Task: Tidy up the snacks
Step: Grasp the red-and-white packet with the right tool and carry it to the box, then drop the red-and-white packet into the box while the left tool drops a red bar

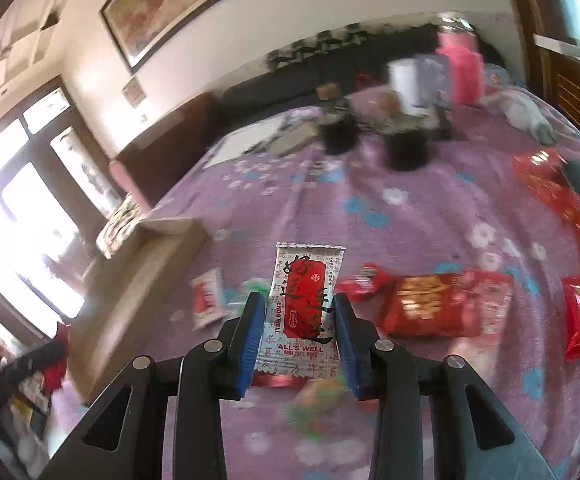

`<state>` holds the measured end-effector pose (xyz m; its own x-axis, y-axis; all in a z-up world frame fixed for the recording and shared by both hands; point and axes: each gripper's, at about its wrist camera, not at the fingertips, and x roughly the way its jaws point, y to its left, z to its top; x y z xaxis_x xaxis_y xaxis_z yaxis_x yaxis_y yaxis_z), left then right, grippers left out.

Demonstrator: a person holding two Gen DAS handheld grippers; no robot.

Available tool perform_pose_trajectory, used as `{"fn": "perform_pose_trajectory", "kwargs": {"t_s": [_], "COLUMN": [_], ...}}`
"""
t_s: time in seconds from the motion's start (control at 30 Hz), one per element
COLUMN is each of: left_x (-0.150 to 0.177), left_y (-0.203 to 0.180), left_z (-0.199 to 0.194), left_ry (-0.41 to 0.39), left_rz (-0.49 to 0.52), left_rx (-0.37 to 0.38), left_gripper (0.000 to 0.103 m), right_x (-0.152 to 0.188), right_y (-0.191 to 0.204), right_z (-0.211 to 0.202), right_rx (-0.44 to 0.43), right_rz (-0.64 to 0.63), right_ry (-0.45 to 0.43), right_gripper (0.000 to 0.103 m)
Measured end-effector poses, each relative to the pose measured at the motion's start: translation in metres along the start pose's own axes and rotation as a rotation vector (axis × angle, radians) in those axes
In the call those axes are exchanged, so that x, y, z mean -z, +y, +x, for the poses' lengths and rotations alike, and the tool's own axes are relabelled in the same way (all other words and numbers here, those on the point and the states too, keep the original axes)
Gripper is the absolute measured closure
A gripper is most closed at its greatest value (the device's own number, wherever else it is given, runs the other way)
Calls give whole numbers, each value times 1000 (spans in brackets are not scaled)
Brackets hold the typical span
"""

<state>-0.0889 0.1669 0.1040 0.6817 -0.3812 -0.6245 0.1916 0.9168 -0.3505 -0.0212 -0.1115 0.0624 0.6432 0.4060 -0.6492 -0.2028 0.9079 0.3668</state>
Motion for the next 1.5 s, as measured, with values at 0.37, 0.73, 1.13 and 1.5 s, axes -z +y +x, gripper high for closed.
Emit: {"fn": "perform_pose_trajectory", "kwargs": {"t_s": [0.37,0.73,1.13,1.5], "left_x": [-81,-86,-83,-67], "left_y": [84,144,160,119], "left_z": [43,131,135,58], "left_ry": [62,162,181,70], "left_rz": [-96,-235,-308,-322], "left_rx": [-104,-123,-95,2], "left_gripper": [86,86,77,45], "right_x": [-45,-45,-45,-57], "right_y": [129,187,184,105], "right_z": [66,173,194,119], "right_rx": [-173,-99,-53,58], "right_rz": [-100,-197,-209,-174], "right_ry": [135,246,232,168], "right_gripper": [68,68,63,56]}}
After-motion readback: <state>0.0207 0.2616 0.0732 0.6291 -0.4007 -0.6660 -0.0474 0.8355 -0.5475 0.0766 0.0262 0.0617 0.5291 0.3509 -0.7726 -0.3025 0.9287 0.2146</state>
